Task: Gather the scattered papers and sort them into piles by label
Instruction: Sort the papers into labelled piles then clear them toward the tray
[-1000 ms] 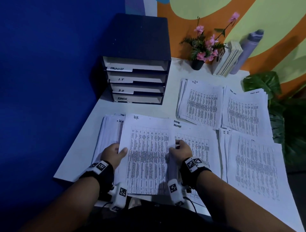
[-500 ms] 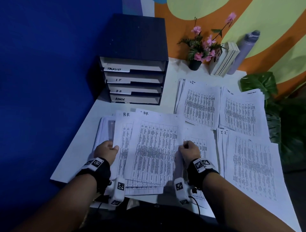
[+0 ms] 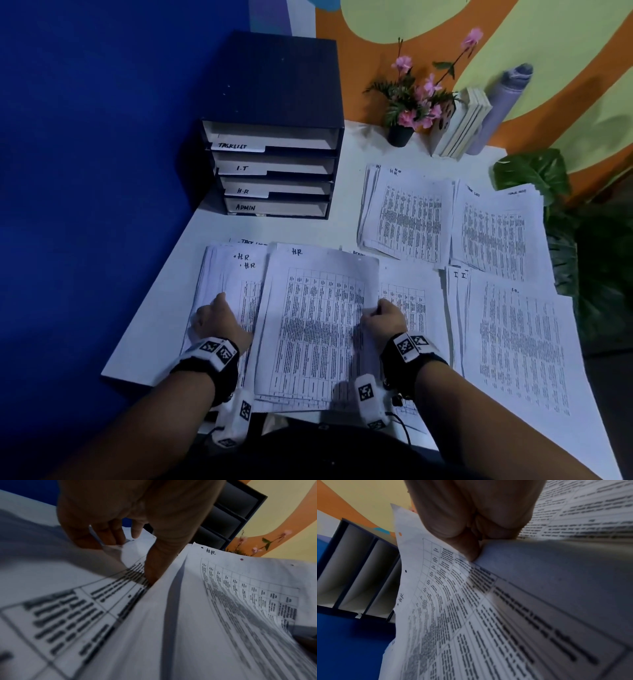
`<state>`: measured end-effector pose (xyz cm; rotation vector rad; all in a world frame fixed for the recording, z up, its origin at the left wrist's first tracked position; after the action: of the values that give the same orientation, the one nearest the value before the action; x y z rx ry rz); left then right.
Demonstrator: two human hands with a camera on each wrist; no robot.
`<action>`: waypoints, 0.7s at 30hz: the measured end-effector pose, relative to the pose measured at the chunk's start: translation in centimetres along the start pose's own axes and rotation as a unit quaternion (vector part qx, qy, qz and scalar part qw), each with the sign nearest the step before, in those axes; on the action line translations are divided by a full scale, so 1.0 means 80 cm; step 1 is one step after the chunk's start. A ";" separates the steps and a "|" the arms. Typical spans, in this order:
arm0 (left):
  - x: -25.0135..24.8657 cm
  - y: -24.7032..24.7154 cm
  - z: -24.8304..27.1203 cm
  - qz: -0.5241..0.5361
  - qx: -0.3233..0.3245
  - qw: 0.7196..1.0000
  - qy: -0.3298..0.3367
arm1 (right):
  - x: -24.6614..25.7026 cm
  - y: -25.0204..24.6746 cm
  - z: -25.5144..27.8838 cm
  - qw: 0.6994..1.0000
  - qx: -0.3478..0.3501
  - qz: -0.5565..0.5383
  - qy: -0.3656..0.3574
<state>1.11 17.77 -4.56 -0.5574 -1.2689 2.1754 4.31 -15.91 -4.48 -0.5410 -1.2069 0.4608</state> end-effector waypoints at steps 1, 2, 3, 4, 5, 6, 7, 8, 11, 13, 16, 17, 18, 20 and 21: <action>0.001 -0.002 -0.003 0.000 -0.001 1.000 -0.009 | -0.001 0.004 0.002 1.000 0.012 -0.014 0.003; 0.002 0.001 -0.011 0.014 0.007 1.000 -0.015 | -0.002 0.007 0.003 1.000 0.023 -0.019 0.002; 0.005 0.006 -0.019 0.033 0.022 0.999 -0.019 | 0.000 0.008 0.004 0.999 0.031 -0.012 -0.005; 0.008 0.013 -0.027 0.056 0.037 0.998 -0.016 | 0.001 0.007 0.004 0.999 0.035 0.000 -0.013; 0.012 0.025 -0.039 0.073 0.049 0.996 -0.013 | 0.003 0.005 0.004 0.999 0.035 0.009 -0.018; 0.014 0.032 -0.044 0.087 0.058 0.995 -0.008 | 0.006 0.001 0.002 0.999 0.032 0.012 -0.025; 0.013 0.030 -0.038 0.098 0.065 0.993 -0.005 | 0.005 -0.003 -0.001 0.999 0.029 0.017 -0.030; 0.010 0.019 -0.025 0.111 0.067 0.992 -0.003 | 0.001 -0.008 -0.005 0.999 0.020 0.024 -0.032; 0.004 -0.003 -0.003 0.154 0.064 0.986 -0.008 | -0.012 -0.023 -0.013 0.999 -0.007 0.039 -0.019; 0.001 -0.010 -0.001 0.186 0.062 0.980 0.014 | -0.018 -0.027 -0.015 0.999 -0.007 0.038 -0.004; -0.003 -0.021 0.004 0.255 0.069 0.964 0.038 | -0.016 -0.023 -0.015 1.000 0.008 0.027 -0.004; -0.007 -0.025 0.008 0.278 0.074 0.957 0.046 | -0.013 -0.021 -0.015 1.000 0.016 0.015 0.000; -0.011 -0.028 0.013 0.302 0.078 0.949 0.053 | -0.013 -0.017 -0.015 1.000 0.022 -0.004 0.004; -0.019 -0.031 0.022 0.353 0.096 0.929 0.056 | -0.013 -0.007 -0.014 0.997 0.042 -0.058 0.014; -0.023 -0.031 0.025 0.371 0.101 0.921 0.055 | -0.015 -0.001 -0.014 0.995 0.045 -0.081 0.020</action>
<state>1.96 16.27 -1.30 -1.2029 -0.8183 2.7793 5.03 -16.88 -5.62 -0.3694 -1.1747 0.3627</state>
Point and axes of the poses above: each hand's wrist, its own z-axis away from the middle knuckle, its own y-axis out of the palm, x = y × z, the point moved 6 cm from there along -z, towards the middle knuckle, and after that the axes turned 14 degrees about -y, right-handed, at the moved point
